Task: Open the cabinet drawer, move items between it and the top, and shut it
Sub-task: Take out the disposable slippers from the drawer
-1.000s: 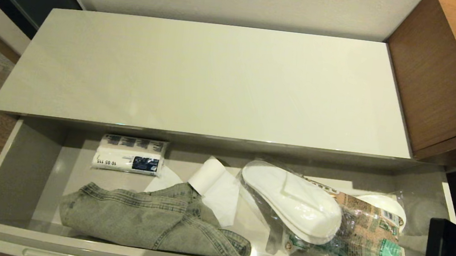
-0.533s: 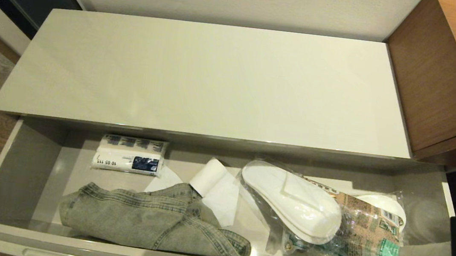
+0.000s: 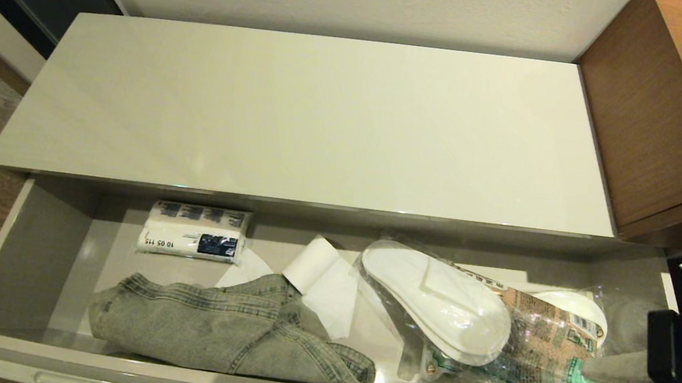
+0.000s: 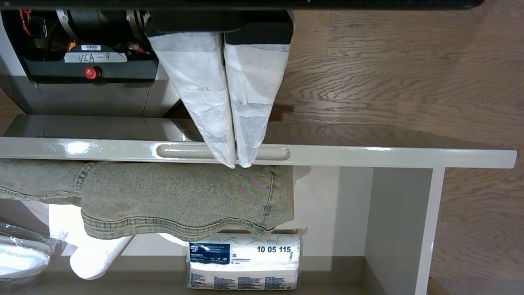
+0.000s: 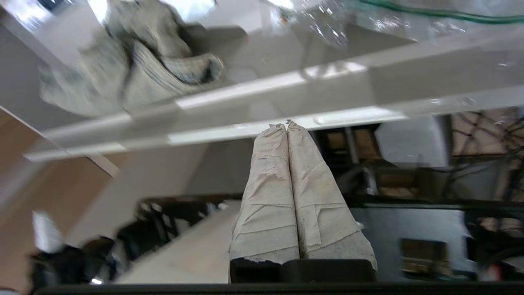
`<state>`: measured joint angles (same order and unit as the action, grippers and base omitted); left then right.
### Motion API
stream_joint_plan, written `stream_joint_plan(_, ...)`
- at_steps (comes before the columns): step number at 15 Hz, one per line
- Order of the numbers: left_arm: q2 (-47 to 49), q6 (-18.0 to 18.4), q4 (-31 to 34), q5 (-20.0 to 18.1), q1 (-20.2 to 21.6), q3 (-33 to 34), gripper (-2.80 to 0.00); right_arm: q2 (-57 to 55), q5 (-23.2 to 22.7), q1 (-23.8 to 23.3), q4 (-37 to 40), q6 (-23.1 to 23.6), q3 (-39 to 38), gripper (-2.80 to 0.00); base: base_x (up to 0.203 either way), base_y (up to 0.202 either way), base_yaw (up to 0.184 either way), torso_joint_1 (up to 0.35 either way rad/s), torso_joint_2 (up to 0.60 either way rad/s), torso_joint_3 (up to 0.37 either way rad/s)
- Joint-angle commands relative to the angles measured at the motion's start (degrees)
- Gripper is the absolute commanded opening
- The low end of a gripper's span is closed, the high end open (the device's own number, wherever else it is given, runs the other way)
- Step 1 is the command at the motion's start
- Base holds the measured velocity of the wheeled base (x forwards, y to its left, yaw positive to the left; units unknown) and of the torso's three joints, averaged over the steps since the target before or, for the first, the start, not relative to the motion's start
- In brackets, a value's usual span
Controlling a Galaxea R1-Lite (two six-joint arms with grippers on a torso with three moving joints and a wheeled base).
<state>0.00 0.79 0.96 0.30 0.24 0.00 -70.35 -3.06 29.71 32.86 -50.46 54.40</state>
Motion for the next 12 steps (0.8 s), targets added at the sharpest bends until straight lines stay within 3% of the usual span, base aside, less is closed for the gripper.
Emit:
stream_joint_plan(1,0.1,0.0,0.0,0.0,0.0,0.0,-2.8,-0.4,0.4,-0.2,0.1,-0.6,0.9,-2.8,0.0,0.0,0.0,0.0,0.0,0.0)
stream_joint_plan(7,0.1,0.0,0.0,0.0,0.0,0.0,-2.8,0.0,2.0,-0.3,0.1,0.1,3.4,-2.8,0.0,0.0,0.0,0.0,0.0,0.0)
stream_joint_plan(12,0.1,0.0,0.0,0.0,0.0,0.0,-2.8,1.4,2.7,-0.4,0.0,7.0,9.3,-2.8,0.0,0.0,0.0,0.0,0.0,0.0)
